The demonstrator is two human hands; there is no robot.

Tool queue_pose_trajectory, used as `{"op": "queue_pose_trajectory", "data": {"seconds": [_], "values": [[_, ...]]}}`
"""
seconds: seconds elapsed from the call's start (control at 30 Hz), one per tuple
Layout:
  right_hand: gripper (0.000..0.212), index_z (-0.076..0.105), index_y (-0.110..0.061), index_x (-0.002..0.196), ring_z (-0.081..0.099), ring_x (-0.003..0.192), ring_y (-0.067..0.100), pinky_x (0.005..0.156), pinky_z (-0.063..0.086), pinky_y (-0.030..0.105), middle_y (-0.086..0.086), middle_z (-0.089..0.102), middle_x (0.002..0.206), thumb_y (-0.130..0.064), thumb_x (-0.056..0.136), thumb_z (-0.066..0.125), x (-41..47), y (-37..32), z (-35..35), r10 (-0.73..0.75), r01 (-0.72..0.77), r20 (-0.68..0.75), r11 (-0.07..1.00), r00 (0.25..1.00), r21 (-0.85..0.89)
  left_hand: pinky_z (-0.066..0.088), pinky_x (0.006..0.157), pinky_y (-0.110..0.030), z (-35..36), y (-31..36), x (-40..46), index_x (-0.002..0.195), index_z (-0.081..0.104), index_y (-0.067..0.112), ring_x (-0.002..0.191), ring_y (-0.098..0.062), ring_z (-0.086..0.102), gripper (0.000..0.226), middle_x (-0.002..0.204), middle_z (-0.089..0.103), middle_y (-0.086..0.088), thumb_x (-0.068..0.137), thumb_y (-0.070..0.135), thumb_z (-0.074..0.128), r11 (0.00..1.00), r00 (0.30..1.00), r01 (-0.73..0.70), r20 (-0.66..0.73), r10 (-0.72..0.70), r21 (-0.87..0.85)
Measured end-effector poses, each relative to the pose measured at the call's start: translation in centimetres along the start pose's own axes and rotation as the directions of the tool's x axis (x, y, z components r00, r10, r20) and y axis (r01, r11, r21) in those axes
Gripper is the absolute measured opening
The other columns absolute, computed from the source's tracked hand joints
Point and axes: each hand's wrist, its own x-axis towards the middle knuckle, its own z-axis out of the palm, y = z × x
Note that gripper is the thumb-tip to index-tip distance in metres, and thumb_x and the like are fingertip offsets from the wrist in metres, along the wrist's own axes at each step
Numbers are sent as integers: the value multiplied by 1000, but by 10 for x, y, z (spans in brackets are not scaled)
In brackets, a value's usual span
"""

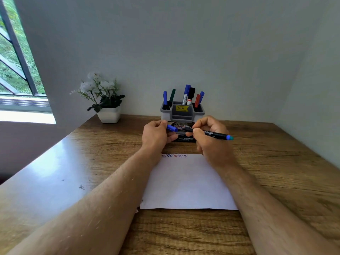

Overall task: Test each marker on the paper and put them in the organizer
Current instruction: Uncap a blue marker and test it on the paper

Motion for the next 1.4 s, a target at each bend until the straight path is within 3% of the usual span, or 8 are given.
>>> {"op": "queue_pose_trajectory", "data": {"seconds": [0.17, 0.47, 0.7, 0.9, 1.0, 1.13, 1.3, 1.4], "values": [[11, 60, -17, 82, 54, 48, 1, 44, 42, 17, -2, 61, 66, -9, 88, 63, 1, 3, 3, 29, -28, 17, 998, 999, -56, 57, 54, -20, 0, -1, 0, 103, 64, 16, 60, -10, 74, 10, 84, 74, -9, 102, 24, 58, 1000, 1000, 4, -9, -4, -17], [11, 61, -28, 83, 58, 50, 2, 46, 47, 19, 0, 68, 76, -20, 87, 66, 2, 5, 6, 73, -71, 25, 994, 997, -85, 61, 61, -26, 2, 2, -6, 103, 66, 14, 69, -15, 76, 12, 84, 75, -10, 101, 23, 58, 1000, 997, -26, 74, 25, 4], [12, 62, -22, 91, 60, 51, 7, 44, 49, 22, 6, 70, 85, -19, 86, 73, 1, -2, 4, 65, -66, -14, 996, 998, -59, 59, 57, -21, 1, 3, -9, 104, 68, 11, 64, -13, 74, 14, 67, 75, -2, 100, 23, 59, 997, 993, -57, 103, 62, -52], [17, 76, -17, 102, 64, 50, 8, 42, 44, 14, 1, 74, 81, -13, 90, 64, -3, -7, 1, -1, 0, 21, 999, 1000, 42, 57, 55, -20, -4, 6, -6, 103, 67, 10, 61, -12, 72, 14, 84, 74, -11, 100, 21, 60, 985, 998, -33, 38, 40, -168], [23, 75, -24, 101, 69, 54, 12, 44, 46, 15, -4, 76, 85, -10, 89, 62, -1, -4, 4, 14, -14, 0, 999, 1000, -31, 56, 54, -18, -5, 8, -4, 104, 67, 10, 61, -10, 72, 14, 88, 73, -12, 100, 22, 61, 983, 998, -62, -3, 62, -175], [19, 74, -28, 102, 69, 75, -1, 64, 55, 14, -13, 74, 88, -19, 85, 73, 2, 4, 6, -19, 20, 7, 964, 1000, -266, 56, 57, -19, -8, 10, -4, 105, 67, 11, 65, -11, 72, 14, 87, 72, -10, 98, 22, 63, 978, 993, -114, -17, 113, -177], [12, 66, -32, 98, 60, 63, -3, 44, 41, 11, -16, 64, 72, -34, 86, 68, 0, 10, 5, -84, 103, 63, 881, 994, -461, 57, 59, -20, -7, 7, -5, 105, 67, 9, 70, -12, 73, 14, 90, 72, -10, 96, 20, 66, 975, 990, -135, 25, 142, -174], [8, 62, -32, 94, 62, 61, 2, 45, 47, 20, -13, 68, 74, -36, 88, 65, 0, 10, 6, -71, 100, 79, 879, 994, -467, 57, 60, -20, -6, 7, -6, 102, 68, 9, 69, -12, 73, 12, 88, 72, -10, 96, 19, 66, 976, 989, -132, 40, 141, -175]]}}
